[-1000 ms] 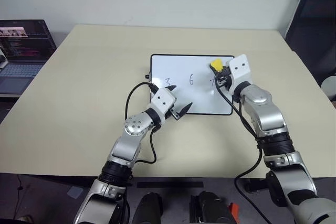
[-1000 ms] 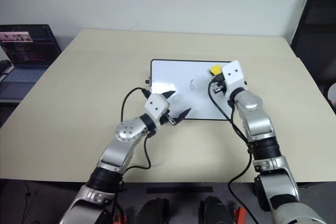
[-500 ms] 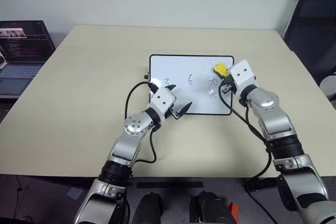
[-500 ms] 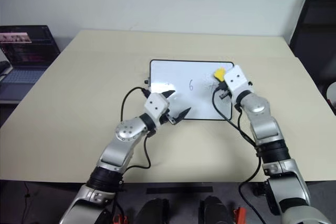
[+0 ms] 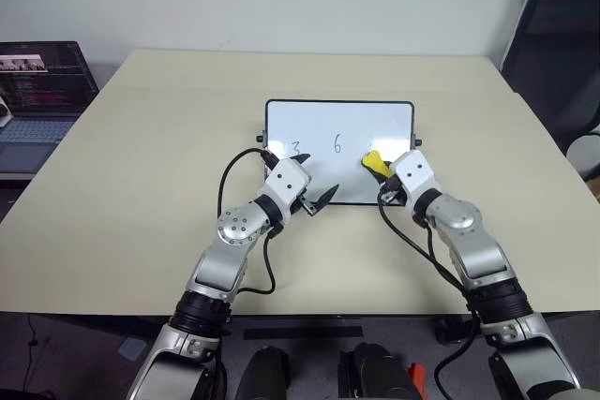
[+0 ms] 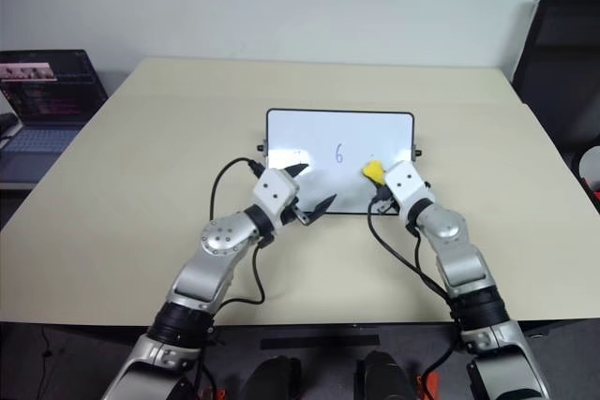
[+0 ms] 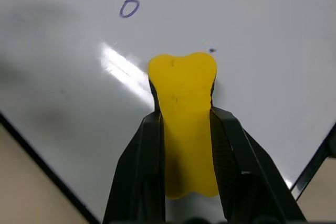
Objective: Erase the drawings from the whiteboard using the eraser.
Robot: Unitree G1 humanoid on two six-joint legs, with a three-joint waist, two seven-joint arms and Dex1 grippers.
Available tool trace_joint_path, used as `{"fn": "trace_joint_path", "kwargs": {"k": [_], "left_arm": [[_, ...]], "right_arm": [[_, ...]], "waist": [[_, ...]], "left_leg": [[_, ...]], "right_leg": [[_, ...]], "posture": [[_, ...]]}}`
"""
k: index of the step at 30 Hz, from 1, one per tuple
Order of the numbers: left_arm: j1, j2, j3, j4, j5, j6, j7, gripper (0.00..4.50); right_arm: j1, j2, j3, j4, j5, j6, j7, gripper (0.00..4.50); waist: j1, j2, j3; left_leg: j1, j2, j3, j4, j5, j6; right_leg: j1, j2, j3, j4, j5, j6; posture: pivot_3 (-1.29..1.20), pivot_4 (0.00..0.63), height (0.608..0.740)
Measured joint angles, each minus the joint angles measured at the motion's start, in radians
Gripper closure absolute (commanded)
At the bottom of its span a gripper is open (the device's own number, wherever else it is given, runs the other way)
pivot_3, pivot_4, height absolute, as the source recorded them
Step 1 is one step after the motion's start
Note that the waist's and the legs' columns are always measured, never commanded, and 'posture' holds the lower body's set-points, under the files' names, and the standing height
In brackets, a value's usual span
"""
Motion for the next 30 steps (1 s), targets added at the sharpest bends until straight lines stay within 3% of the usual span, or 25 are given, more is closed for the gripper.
{"fn": "trace_joint_path", "kwargs": {"k": [9,19,30], "left_arm": [[0.004,-0.001,0.0,0.0,0.0,0.006,0.001,0.0],[-0.004,-0.008,-0.002,0.0,0.0,0.005,0.0,0.0],[0.001,0.001,0.001,-0.019,0.0,0.01,0.002,0.0]], "right_arm": [[-0.005,0.004,-0.014,-0.013,0.001,-0.009,-0.005,3.63],[-0.142,0.058,-0.082,0.109,-0.002,-0.154,-0.107,3.63],[-0.134,0.063,-0.029,0.114,-0.05,-0.084,-0.092,3.63]], "waist": [[0.0,0.0,0.001],[0.005,0.0,0.001],[0.005,0.001,0.001]], "left_leg": [[-0.001,0.0,0.0,0.0,0.0,0.0],[-0.009,0.0,0.0,-0.002,-0.001,-0.001],[-0.009,0.0,-0.001,-0.001,-0.001,-0.001]], "right_leg": [[-0.001,0.0,0.0,0.0,0.0,0.0],[-0.007,0.0,-0.003,-0.004,0.003,-0.005],[-0.007,0.0,-0.003,-0.001,0.003,-0.004]], "posture": [[0.0,0.15,0.74],[0.0,0.15,0.74],[0.0,0.15,0.74]]}}
